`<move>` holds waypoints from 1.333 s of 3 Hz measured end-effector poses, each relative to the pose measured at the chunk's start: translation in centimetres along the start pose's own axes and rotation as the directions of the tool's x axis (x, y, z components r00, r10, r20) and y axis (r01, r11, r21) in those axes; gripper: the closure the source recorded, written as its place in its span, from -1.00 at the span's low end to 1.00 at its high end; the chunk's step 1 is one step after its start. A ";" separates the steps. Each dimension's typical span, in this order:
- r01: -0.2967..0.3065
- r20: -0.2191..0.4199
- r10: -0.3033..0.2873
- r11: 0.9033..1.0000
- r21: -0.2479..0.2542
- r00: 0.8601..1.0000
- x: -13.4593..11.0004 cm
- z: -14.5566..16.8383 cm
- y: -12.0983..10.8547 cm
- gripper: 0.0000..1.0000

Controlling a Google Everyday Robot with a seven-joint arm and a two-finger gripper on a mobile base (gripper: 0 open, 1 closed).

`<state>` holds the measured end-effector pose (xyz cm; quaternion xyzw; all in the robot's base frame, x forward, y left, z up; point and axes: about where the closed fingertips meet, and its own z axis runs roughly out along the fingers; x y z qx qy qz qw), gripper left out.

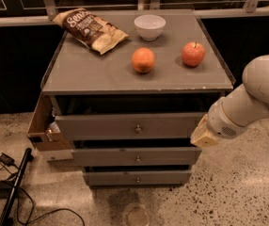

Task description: Open middle drawer

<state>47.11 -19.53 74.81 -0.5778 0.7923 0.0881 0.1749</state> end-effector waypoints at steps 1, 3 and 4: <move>0.000 0.000 0.000 1.000 0.000 1.000 0.0 0.0 0.0 1.00; 0.013 0.103 -0.022 0.996 0.086 0.994 3.4 5.9 -0.3 1.00; -0.016 0.180 -0.001 0.996 0.088 0.984 5.3 12.0 -1.7 1.00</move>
Offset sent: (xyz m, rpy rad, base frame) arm 0.0036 -0.0223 -0.0717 0.0753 -0.1712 -0.0271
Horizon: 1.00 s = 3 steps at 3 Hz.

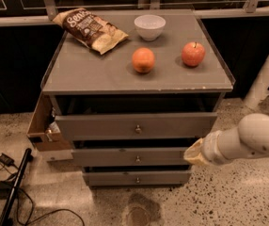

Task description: Open middle drawer

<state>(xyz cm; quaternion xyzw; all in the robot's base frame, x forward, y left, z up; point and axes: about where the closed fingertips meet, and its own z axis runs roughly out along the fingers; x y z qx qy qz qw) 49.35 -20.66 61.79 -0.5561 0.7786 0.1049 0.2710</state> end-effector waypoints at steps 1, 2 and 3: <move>-0.013 0.034 0.014 1.000 -0.026 0.999 1.3 4.1 -0.5 1.00; -0.038 0.042 0.040 0.998 -0.050 0.998 3.0 7.7 -0.9 1.00; -0.043 0.044 0.045 0.997 -0.058 0.998 3.2 8.1 -0.7 0.62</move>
Offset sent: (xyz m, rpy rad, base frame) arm 0.0383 0.0061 -0.1239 0.0875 0.0721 -0.0151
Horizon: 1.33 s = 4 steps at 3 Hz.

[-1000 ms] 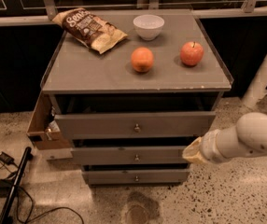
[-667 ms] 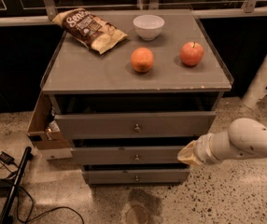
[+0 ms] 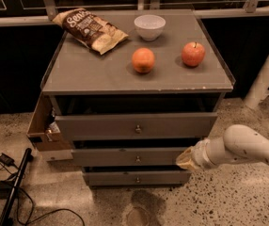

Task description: Open middle drawer

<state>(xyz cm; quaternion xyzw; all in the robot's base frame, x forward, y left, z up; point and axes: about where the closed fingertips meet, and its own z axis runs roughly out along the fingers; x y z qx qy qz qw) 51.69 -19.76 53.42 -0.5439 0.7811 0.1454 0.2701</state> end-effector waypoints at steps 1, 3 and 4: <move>0.000 0.000 0.000 1.000 0.000 1.000 0.0 0.0 0.0 0.16; -0.008 -0.004 0.008 1.000 -0.026 1.000 3.1 2.7 0.5 -0.77; -0.008 0.006 0.008 1.000 -0.028 1.000 3.9 3.7 0.6 -1.00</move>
Offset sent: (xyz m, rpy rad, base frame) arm -0.0083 -0.0165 -0.0522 -0.0013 0.0404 0.0115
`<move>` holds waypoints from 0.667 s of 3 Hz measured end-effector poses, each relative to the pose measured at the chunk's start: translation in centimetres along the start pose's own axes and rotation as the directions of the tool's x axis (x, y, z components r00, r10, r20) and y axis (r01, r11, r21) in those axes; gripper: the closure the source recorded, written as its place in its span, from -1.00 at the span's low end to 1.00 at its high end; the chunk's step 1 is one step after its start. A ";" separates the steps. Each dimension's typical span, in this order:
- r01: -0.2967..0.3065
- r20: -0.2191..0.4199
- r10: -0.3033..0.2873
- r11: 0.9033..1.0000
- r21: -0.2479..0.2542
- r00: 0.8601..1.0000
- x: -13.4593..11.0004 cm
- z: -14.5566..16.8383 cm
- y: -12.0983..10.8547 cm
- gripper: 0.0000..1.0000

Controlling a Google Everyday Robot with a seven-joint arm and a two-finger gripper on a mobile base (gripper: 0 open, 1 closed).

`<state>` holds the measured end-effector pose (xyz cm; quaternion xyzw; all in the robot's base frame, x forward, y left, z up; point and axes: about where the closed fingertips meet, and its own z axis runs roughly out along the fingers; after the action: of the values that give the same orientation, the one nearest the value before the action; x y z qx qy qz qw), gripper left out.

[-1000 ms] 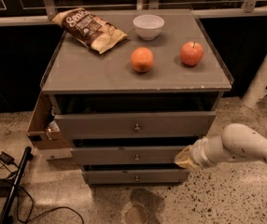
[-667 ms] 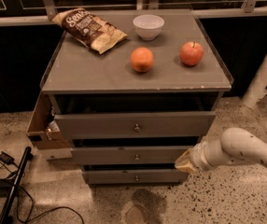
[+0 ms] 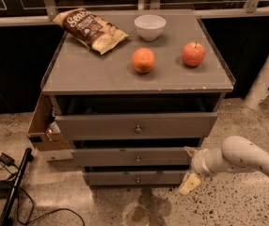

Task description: Open middle drawer

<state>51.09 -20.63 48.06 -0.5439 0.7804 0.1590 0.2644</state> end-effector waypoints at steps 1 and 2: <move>0.020 0.027 -0.020 1.000 0.013 0.999 0.1 0.5 -0.1 -1.00; 0.050 0.054 -0.051 0.999 0.014 0.997 -0.2 1.7 -0.5 -1.00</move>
Offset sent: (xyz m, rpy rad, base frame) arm 0.0197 0.0146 -0.0205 0.0563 -0.0947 0.0659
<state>51.97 -19.76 46.85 -0.5574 0.7598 0.1620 0.2928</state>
